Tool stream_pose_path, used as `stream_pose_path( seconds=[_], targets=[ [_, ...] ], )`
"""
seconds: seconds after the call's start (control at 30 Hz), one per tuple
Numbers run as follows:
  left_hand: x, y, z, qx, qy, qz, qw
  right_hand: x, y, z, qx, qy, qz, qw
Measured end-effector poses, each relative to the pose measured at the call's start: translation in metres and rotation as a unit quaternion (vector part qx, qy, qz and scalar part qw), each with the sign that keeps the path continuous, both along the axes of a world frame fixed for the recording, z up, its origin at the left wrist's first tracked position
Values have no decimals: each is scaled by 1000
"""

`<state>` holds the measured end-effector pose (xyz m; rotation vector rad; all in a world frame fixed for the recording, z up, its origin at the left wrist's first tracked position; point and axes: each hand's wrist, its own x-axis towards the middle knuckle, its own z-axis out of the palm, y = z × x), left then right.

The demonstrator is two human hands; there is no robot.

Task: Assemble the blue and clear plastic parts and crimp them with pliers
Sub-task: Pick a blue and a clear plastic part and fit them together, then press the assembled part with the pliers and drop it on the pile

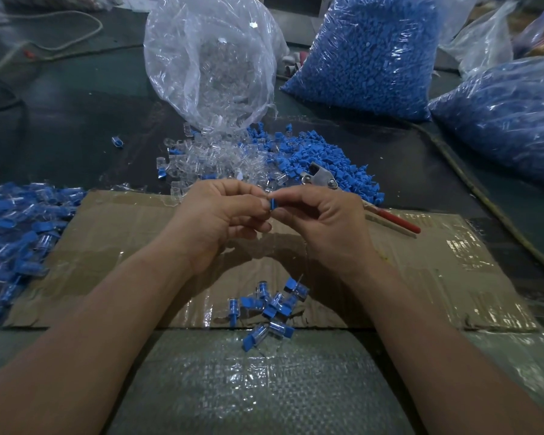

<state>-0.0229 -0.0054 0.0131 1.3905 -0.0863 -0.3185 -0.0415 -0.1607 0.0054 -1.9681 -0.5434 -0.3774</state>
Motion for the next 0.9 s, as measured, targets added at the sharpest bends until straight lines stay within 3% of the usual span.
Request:
stream_pose_path(
  seconds=[0.57, 0.9],
  targets=[
    [-1, 1, 0, -55, 3, -24, 998, 2, -3, 2, -11, -58, -37, 998],
    [-1, 1, -2, -18, -10, -18, 1000, 1, -3, 1, -49, -68, -46, 995]
  ],
)
